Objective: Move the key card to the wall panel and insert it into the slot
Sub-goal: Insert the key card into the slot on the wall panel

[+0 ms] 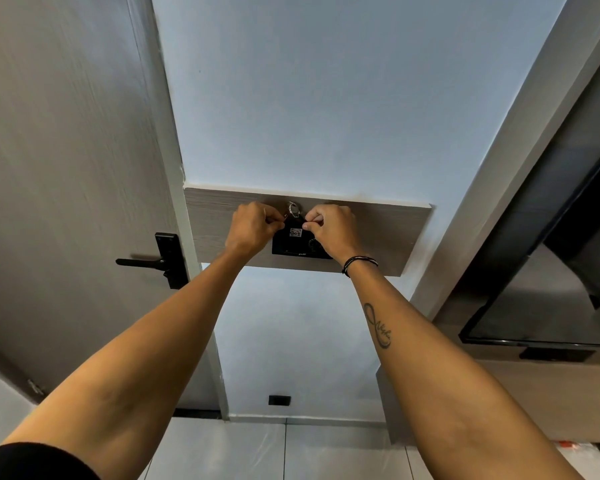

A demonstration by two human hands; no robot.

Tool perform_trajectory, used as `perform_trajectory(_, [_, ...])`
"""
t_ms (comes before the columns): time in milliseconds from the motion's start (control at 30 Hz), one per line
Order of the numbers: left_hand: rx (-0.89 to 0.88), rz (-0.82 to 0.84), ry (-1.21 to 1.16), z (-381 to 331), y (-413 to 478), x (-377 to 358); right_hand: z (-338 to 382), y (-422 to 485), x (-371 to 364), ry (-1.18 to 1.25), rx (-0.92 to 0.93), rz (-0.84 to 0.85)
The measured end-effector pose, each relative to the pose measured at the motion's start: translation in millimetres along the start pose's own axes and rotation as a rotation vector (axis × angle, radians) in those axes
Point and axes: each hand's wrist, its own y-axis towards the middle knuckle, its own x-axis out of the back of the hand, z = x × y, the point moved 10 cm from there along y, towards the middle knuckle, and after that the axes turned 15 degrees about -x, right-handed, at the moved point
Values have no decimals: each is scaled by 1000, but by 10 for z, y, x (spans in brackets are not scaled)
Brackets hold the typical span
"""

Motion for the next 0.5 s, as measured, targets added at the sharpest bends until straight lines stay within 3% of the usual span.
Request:
perform_trajectory(233, [6, 24, 142, 108, -97, 105, -21, -87, 106, -254, 64, -64])
perform_trajectory(500, [-154, -13, 353, -169, -192, 254, -8, -176, 374, -408, 99, -238])
